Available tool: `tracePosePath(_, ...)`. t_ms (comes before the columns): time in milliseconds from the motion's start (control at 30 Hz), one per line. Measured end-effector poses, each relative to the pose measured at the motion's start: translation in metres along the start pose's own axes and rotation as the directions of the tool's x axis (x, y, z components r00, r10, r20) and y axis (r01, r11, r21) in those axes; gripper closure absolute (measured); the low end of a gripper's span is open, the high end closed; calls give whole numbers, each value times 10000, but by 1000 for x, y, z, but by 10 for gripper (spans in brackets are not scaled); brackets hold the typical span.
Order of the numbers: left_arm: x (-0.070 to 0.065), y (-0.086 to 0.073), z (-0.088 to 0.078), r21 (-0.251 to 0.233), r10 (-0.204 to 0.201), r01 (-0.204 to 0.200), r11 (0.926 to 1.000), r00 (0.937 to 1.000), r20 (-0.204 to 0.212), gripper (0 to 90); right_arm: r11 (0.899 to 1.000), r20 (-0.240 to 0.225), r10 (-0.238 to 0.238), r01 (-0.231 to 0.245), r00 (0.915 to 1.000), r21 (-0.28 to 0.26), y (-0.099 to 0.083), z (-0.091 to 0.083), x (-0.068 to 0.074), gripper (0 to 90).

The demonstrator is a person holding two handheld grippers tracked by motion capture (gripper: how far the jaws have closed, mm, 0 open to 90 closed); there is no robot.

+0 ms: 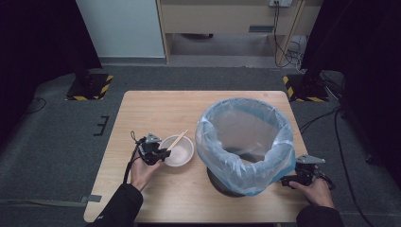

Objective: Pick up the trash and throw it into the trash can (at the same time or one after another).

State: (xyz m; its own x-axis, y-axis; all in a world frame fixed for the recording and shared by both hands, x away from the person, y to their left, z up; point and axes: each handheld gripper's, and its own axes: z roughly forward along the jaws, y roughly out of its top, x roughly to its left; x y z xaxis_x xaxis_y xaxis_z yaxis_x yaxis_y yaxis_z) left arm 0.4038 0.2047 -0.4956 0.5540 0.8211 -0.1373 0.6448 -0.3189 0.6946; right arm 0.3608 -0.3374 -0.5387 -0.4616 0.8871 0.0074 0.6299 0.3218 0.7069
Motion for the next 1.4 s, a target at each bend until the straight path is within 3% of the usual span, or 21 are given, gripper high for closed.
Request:
tracePosePath(433, 0, 3, -8, -357, -56, 59, 9993, 9999, 86, 795, 10000, 1, 1, -1, 10000, 1, 0, 0, 0, 9)
tracePosePath(767, -3, 10, -23, -1011, -8, 37, 9949, 9996, 289, 795, 10000, 1, -1, 1, 10000, 1, 0, 0, 0, 8)
tracePosePath(933, -6, 16, -36, -1546, 49, 8, 9880, 9993, 367, 795, 10000, 0, 2, -2, 10000, 2, 0, 0, 0, 8)
tracePosePath(1000, -6, 19, -43, -1884, 16, 65, 9821, 9991, 430, 795, 10000, -1, 2, -2, 10000, 2, 0, 0, 0, 8)
tracePosePath(1200, -6, 23, -56, -2357, -35, 160, 9717, 9986, 535, 795, 10000, 0, -3, 3, 10000, 0, 0, 0, 0, 8)
tracePosePath(1267, -6, 26, -65, -2673, -35, 175, 9634, 9986, 525, 795, 10000, -1, -1, 1, 10000, 1, 0, 0, 0, 8)
tracePosePath(1300, -6, 26, -65, -2673, -35, 175, 9634, 9986, 525, 795, 10000, -1, -1, 1, 10000, 1, 0, 0, 0, 8)
tracePosePath(1333, -7, 29, -70, -2887, -47, 225, 9571, 9981, 621, 795, 10000, 0, -3, 3, 10000, 0, 0, 0, 0, 8)
tracePosePath(1367, -7, 29, -70, -2887, -47, 225, 9571, 9981, 621, 795, 10000, 0, -3, 3, 10000, 0, 0, 0, 0, 8)
tracePosePath(1400, -6, 31, -75, -3094, -69, 270, 9505, 9978, 658, 795, 10000, 0, -1, 1, 10000, 1, 0, 0, 0, 8)
